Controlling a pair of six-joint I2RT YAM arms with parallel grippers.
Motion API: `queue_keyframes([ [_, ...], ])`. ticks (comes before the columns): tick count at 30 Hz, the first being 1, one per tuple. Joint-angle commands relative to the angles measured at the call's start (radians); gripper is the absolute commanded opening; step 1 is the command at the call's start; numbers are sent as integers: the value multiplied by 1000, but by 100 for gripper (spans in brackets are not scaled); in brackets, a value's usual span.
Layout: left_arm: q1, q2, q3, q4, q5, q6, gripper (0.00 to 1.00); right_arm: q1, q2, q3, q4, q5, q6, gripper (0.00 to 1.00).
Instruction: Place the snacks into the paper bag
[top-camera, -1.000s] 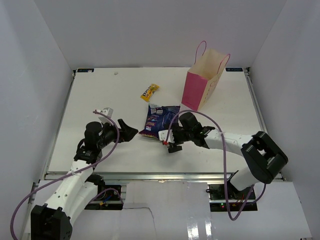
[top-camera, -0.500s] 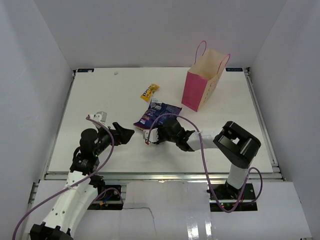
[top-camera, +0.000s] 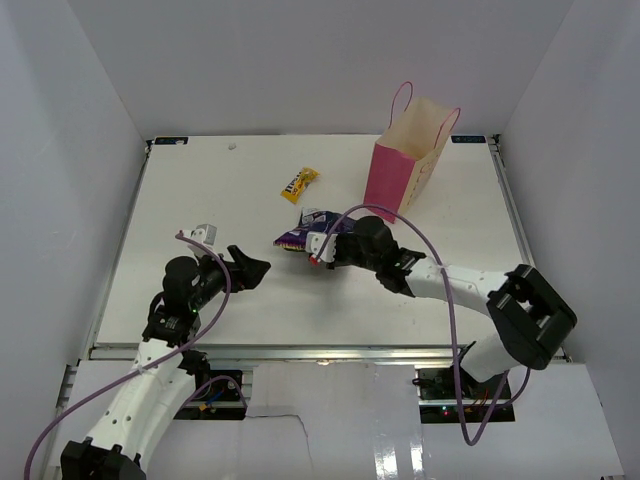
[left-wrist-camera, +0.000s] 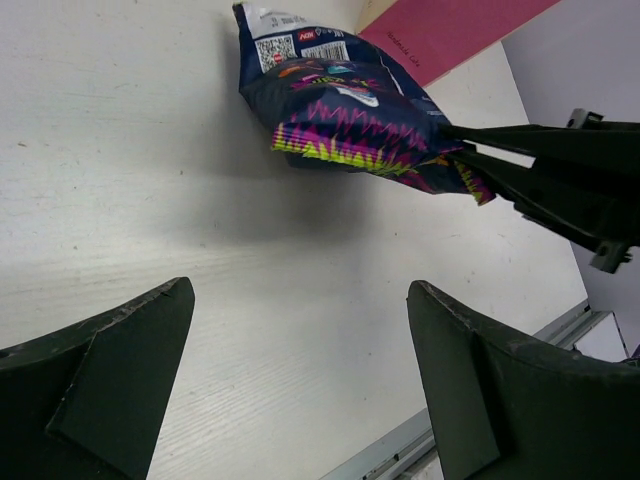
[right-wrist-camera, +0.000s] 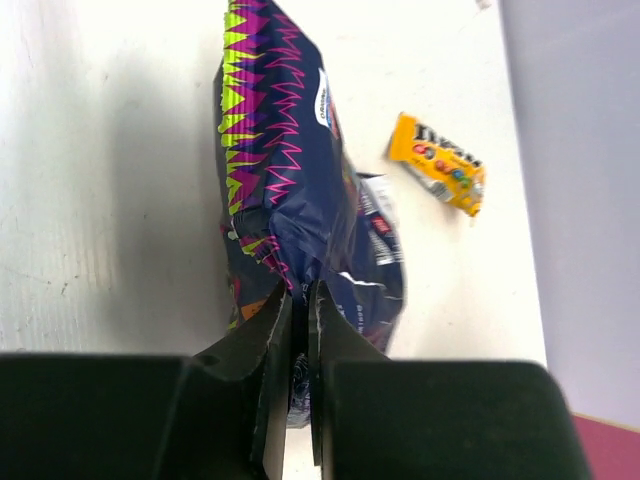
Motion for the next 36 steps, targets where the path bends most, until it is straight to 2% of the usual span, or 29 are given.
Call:
queue_keyframes([
  [1, 2, -18, -4, 31, 20, -7, 98, -19, -92, 46, 42, -103, 34, 8],
  [8, 2, -32, -4, 28, 25, -11, 98, -64, -208, 70, 52, -141, 32, 8],
  [25, 2, -35, -13, 56, 45, -26, 98, -139, -319, 207, 77, -166, 64, 8],
  [29, 1, -40, -16, 57, 43, -28, 98, -157, -325, 276, 85, -161, 63, 8],
  [36, 2, -34, -15, 68, 44, -28, 98, -215, -294, 489, 89, -141, 84, 8],
])
